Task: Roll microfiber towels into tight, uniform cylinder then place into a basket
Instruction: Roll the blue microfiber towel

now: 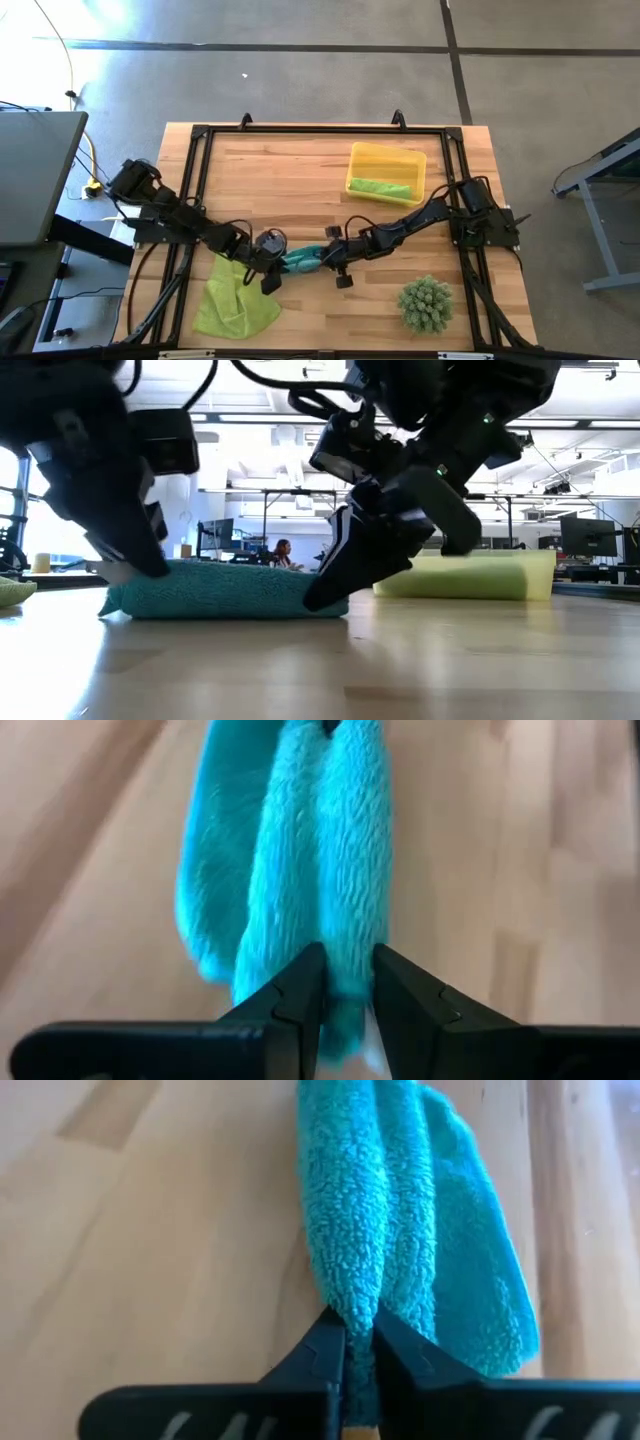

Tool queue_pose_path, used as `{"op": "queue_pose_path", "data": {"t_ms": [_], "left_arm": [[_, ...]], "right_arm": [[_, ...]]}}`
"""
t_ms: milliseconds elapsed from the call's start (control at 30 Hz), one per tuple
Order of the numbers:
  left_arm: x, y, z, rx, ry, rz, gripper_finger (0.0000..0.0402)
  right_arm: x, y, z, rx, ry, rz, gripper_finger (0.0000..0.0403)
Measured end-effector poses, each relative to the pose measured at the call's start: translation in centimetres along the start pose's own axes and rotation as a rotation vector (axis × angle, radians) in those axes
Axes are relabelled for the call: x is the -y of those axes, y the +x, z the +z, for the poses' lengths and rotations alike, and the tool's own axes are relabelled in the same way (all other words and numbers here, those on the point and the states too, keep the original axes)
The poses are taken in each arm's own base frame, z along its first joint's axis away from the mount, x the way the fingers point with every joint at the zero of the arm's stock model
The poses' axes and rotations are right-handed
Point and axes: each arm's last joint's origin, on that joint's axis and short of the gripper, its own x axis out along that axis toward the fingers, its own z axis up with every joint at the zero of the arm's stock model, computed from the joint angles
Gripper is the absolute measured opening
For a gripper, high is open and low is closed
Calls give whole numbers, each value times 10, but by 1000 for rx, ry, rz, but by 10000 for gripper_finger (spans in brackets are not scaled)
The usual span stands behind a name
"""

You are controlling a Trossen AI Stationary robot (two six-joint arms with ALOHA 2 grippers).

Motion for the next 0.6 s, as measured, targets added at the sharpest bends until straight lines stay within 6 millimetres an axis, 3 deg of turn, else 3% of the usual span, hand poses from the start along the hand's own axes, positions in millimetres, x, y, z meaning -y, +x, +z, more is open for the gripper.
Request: {"op": "queue_pose_path", "data": {"t_ms": [367,600], "left_arm": [[13,-31,-5,52,359,21,74],[30,-42,-10,169,531,14,74]], "right_arm": [[33,0,-3,-46,395,286,4],[47,-1,-5,-74,548,345,4]]}}
